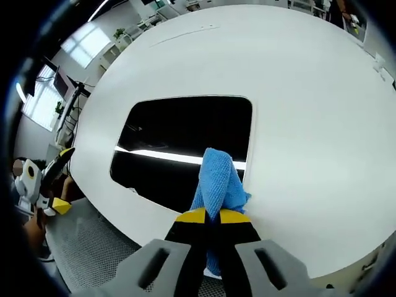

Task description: Wipe the mirror surface with the cleaning cloth until all visible marks leave the cleaned area.

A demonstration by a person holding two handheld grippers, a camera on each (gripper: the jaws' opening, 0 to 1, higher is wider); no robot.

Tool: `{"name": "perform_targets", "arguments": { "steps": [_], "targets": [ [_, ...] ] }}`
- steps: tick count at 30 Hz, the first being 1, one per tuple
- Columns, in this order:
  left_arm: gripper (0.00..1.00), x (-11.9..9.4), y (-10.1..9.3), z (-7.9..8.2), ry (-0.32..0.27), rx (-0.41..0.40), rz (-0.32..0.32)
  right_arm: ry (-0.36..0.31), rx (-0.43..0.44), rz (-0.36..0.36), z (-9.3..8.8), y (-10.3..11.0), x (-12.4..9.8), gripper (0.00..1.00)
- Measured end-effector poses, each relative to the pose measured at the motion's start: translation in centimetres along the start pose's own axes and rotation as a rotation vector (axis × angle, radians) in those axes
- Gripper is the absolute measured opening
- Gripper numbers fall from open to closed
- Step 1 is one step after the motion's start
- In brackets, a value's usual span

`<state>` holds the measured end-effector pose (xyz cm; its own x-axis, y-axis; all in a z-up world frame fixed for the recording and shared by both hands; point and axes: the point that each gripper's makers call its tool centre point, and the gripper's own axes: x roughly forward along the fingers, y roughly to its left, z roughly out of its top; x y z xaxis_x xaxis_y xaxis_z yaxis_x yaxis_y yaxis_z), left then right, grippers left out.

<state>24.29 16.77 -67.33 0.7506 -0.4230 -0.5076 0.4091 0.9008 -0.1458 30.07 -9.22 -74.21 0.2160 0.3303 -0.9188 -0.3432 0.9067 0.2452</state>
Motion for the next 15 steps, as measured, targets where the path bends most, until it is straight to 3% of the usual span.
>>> {"name": "perform_targets", "arguments": {
  "steps": [15],
  "targets": [
    [0.99, 0.1, -0.1, -0.2, 0.011, 0.012, -0.008, 0.002, -0.027, -0.024, 3.3, -0.8, 0.7, 0.00]
  ]
}}
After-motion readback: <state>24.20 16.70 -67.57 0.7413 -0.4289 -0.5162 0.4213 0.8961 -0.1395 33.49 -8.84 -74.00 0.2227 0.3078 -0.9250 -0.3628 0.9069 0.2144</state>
